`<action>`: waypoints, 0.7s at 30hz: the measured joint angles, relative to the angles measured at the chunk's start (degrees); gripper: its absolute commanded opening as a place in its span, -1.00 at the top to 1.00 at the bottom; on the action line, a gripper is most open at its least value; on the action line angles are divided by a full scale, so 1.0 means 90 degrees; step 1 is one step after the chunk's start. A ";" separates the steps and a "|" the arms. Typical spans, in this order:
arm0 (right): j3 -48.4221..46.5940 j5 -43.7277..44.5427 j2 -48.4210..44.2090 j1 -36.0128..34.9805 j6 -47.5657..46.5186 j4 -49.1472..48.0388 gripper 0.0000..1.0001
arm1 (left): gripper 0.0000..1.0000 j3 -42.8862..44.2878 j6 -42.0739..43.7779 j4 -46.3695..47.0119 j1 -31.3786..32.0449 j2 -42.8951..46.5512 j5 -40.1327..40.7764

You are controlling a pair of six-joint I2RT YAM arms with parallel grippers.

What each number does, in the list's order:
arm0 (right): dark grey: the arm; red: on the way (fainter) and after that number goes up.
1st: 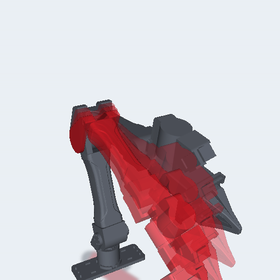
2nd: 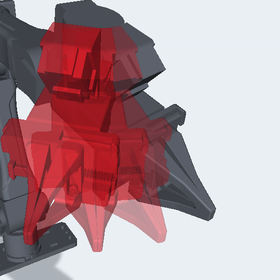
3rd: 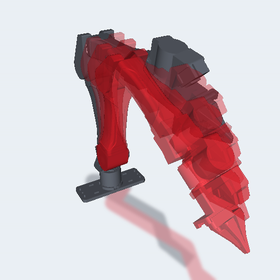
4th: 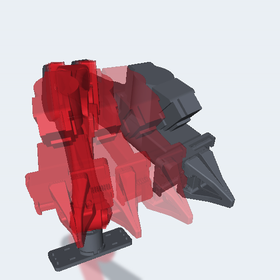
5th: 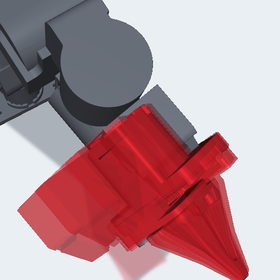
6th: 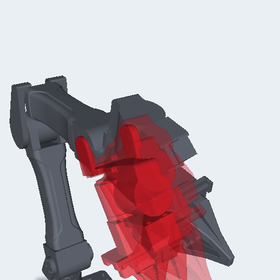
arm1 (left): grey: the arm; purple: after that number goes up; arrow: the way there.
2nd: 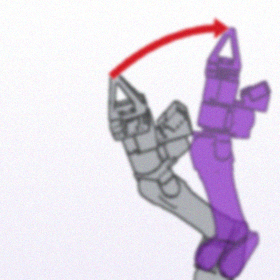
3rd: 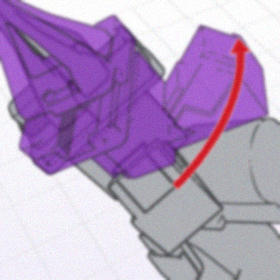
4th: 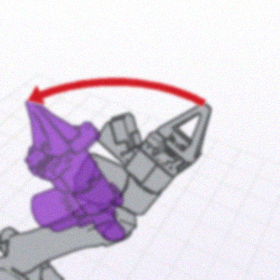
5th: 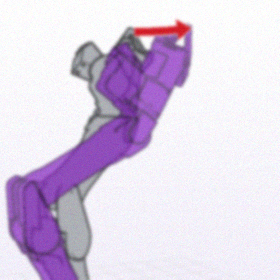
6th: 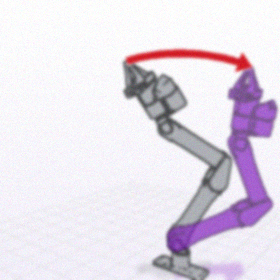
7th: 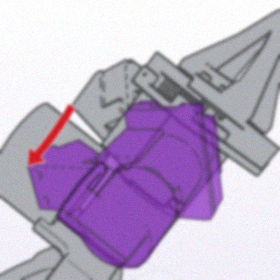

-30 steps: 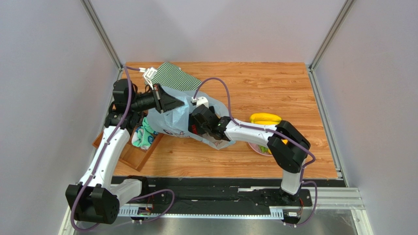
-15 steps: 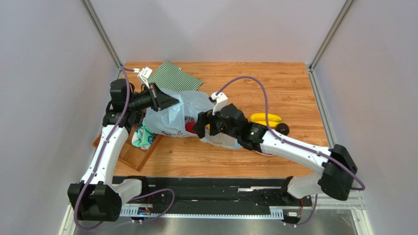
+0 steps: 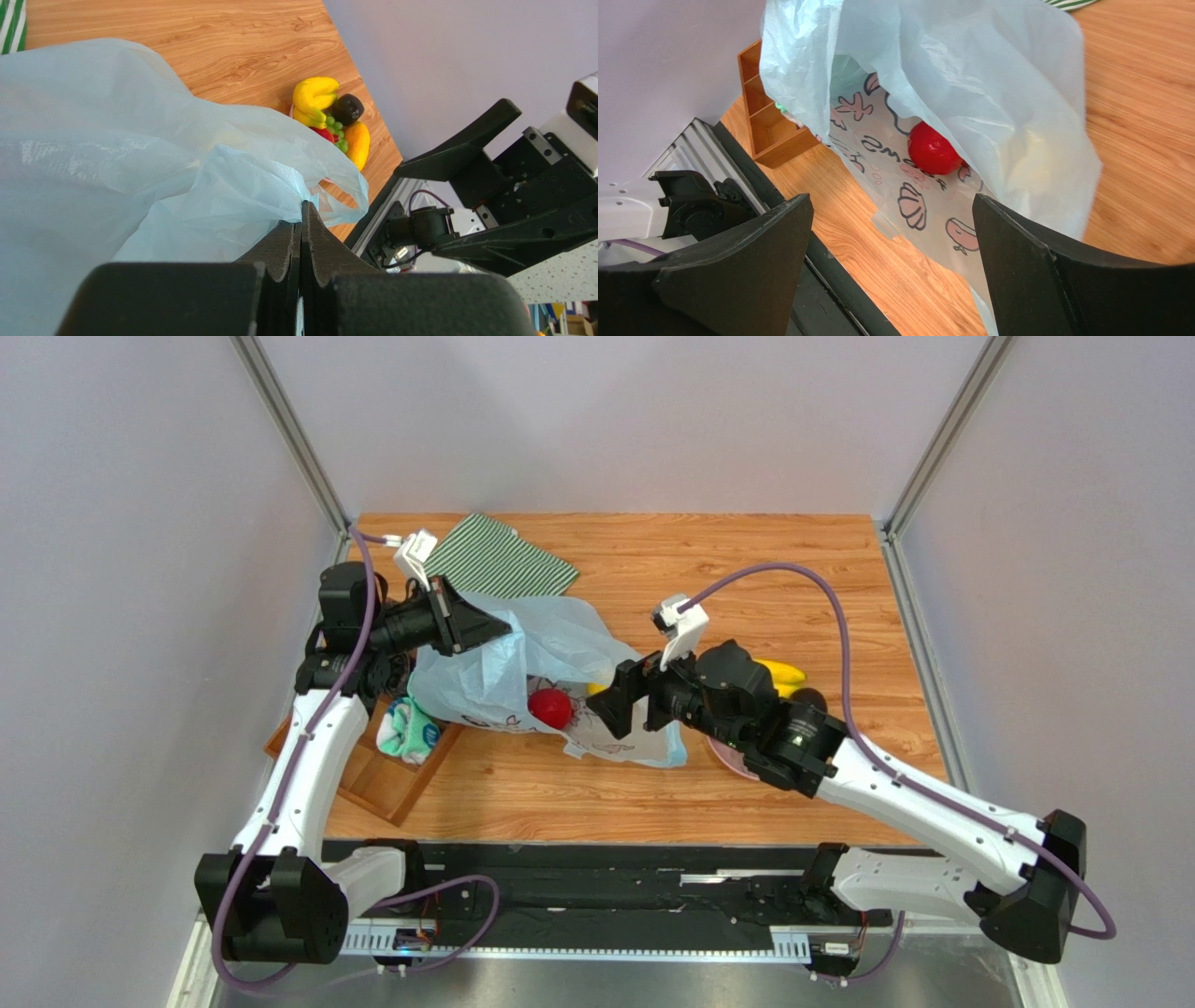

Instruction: Place the fruits into the plastic bag

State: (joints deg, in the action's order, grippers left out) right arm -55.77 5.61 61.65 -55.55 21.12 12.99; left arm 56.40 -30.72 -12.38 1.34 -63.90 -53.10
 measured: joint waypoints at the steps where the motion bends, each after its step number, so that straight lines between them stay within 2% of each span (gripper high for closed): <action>1: 0.0000 0.0126 -0.0126 0.0017 -0.0005 0.0112 -0.72 | 1.00 0.0000 0.0002 -0.0005 0.0000 0.0000 0.0010; 10: 0.0051 0.1639 -0.0481 0.0170 0.0107 0.1498 -0.62 | 1.00 0.0000 0.0017 -0.0024 0.0000 0.0000 0.0024; 21: 0.0525 0.1855 0.0012 0.0223 0.0403 0.2018 -0.55 | 1.00 0.0000 0.0017 -0.0027 0.0000 0.0002 0.0029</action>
State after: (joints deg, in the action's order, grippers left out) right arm -51.05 22.31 61.76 -53.54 24.75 31.16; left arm 56.40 -30.57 -12.62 1.34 -63.88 -52.84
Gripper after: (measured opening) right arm 0.788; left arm 0.007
